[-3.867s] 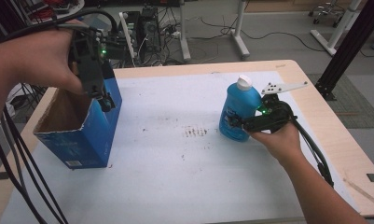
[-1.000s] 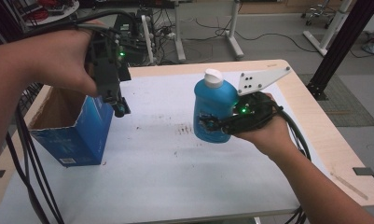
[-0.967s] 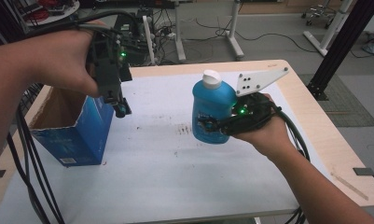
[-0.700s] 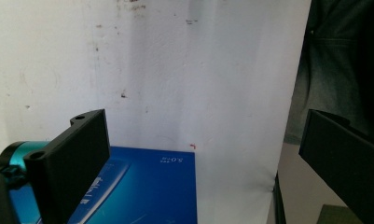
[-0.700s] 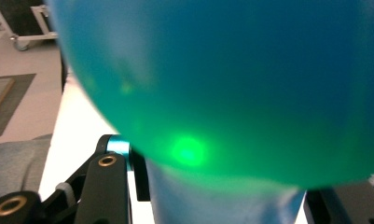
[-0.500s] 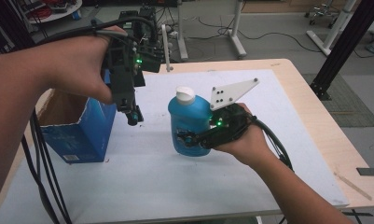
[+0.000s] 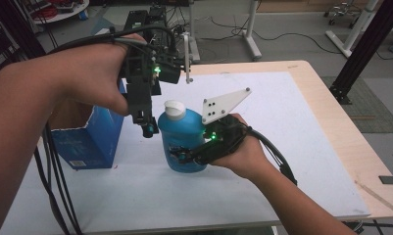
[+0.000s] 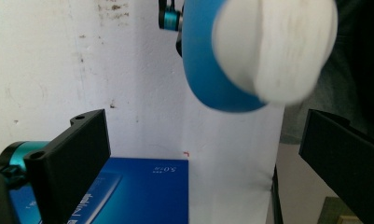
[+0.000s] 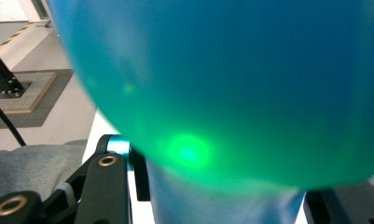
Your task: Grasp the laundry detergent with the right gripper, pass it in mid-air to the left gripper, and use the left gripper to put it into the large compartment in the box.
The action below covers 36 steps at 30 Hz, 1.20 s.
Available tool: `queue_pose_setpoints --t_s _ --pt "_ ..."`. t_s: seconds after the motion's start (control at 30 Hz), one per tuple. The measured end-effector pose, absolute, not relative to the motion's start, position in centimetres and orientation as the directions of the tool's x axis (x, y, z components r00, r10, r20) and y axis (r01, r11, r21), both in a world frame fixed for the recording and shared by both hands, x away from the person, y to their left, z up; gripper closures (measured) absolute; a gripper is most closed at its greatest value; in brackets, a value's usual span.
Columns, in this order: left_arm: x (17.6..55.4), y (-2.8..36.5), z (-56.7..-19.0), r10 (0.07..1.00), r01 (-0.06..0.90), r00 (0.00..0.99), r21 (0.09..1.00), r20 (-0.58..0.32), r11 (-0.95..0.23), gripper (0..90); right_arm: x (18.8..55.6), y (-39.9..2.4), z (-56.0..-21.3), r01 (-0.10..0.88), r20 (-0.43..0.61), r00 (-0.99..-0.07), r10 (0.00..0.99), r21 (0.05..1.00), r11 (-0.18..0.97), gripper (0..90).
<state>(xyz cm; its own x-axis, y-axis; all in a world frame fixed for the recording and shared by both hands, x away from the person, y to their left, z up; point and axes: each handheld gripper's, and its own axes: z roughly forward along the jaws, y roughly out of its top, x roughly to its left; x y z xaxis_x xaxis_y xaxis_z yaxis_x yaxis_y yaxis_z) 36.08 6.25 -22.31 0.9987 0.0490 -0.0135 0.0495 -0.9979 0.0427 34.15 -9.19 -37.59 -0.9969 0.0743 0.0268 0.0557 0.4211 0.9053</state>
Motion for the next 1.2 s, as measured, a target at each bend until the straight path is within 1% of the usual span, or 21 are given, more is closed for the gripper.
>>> queue_pose_setpoints --t_s 0.43,0.57,1.2 --pt "35.4 4.9 -23.5 0.019 0.019 1.0 0.01 -0.019 -1.0 1.7 34.0 -7.8 -37.0 0.038 0.023 -0.999 0.041 0.914 0.405 46.2" --pt "35.2 4.7 -24.1 0.016 0.016 1.0 0.012 -0.022 -1.0 1.8 33.9 -7.4 -36.8 0.038 0.026 -0.999 0.035 0.916 0.4 46.3" --pt "34.7 4.1 -24.2 -0.004 -0.004 1.0 0.005 -0.005 -1.0 1.8 34.0 -6.8 -36.8 0.05 0.042 -0.999 0.029 0.92 0.39 46.4"
